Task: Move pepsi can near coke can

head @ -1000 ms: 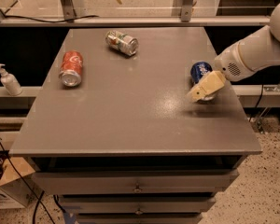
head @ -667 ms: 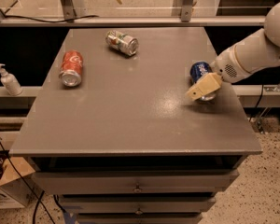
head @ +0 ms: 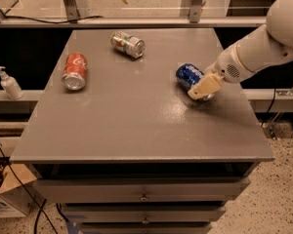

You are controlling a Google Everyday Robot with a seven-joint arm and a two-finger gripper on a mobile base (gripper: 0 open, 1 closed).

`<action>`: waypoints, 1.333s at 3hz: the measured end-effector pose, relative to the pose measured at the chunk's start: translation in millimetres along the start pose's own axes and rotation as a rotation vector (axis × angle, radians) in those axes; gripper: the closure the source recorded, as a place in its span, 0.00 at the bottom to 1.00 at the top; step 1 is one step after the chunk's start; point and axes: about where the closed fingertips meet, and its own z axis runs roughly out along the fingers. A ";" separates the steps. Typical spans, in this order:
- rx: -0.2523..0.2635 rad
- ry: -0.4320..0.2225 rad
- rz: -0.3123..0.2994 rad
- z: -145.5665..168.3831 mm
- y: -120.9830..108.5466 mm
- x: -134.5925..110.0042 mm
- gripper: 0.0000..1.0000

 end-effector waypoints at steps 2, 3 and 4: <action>-0.089 -0.121 -0.263 -3.2 50.1 -98.0 1.00; -0.092 -0.122 -0.260 -0.9 50.6 -98.1 1.00; -0.123 -0.207 -0.261 21.9 56.0 -118.4 1.00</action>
Offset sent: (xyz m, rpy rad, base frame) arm -0.0025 0.1579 0.1014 0.0783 -0.2246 0.4629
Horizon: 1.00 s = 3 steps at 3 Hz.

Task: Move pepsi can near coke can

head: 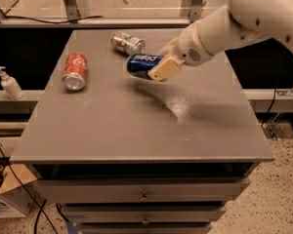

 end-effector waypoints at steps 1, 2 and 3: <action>-0.032 -0.097 0.011 39.2 -3.8 -16.2 1.00; -0.054 -0.170 0.033 72.2 -5.7 -25.6 1.00; -0.090 -0.217 0.051 96.1 -3.9 -36.7 0.83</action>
Offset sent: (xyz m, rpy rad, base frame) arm 0.0521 0.0898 -0.0447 0.2704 0.0031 0.0455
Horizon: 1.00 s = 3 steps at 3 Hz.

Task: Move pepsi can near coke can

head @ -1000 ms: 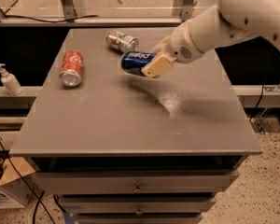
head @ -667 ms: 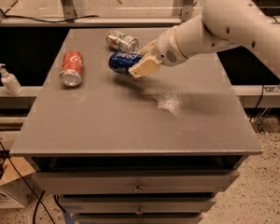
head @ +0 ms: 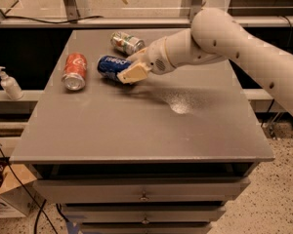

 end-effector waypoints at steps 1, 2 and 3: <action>-0.034 -0.035 0.007 18.3 0.9 -7.4 0.59; -0.052 -0.056 -0.007 28.2 2.9 -17.2 0.36; -0.026 -0.042 -0.010 28.5 -0.1 -16.2 0.13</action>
Offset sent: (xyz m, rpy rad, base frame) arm 0.0107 0.0426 0.0066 0.0777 -0.0114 0.0689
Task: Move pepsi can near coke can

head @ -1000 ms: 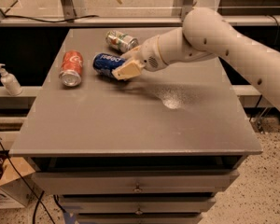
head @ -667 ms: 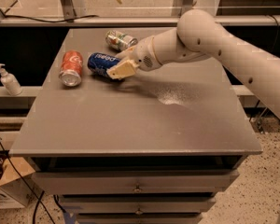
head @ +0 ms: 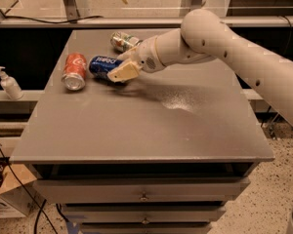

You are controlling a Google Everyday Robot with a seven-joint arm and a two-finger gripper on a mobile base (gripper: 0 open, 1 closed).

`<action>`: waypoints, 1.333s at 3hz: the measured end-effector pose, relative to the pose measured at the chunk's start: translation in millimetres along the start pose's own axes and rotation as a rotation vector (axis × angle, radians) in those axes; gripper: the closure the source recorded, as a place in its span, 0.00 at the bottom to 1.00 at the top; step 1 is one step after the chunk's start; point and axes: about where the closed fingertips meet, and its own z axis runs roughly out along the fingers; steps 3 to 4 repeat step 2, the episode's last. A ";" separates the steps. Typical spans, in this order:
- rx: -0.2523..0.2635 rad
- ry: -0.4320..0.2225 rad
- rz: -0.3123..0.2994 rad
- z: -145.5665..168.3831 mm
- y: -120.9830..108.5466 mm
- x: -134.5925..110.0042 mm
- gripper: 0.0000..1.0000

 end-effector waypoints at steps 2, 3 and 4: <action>-0.007 -0.002 0.000 2.3 1.6 -0.6 0.00; -0.007 -0.002 0.000 2.3 1.6 -0.6 0.00; -0.007 -0.002 0.000 2.3 1.6 -0.6 0.00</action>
Offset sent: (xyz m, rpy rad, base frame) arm -0.0007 0.0024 -0.0005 0.0021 0.0020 0.0057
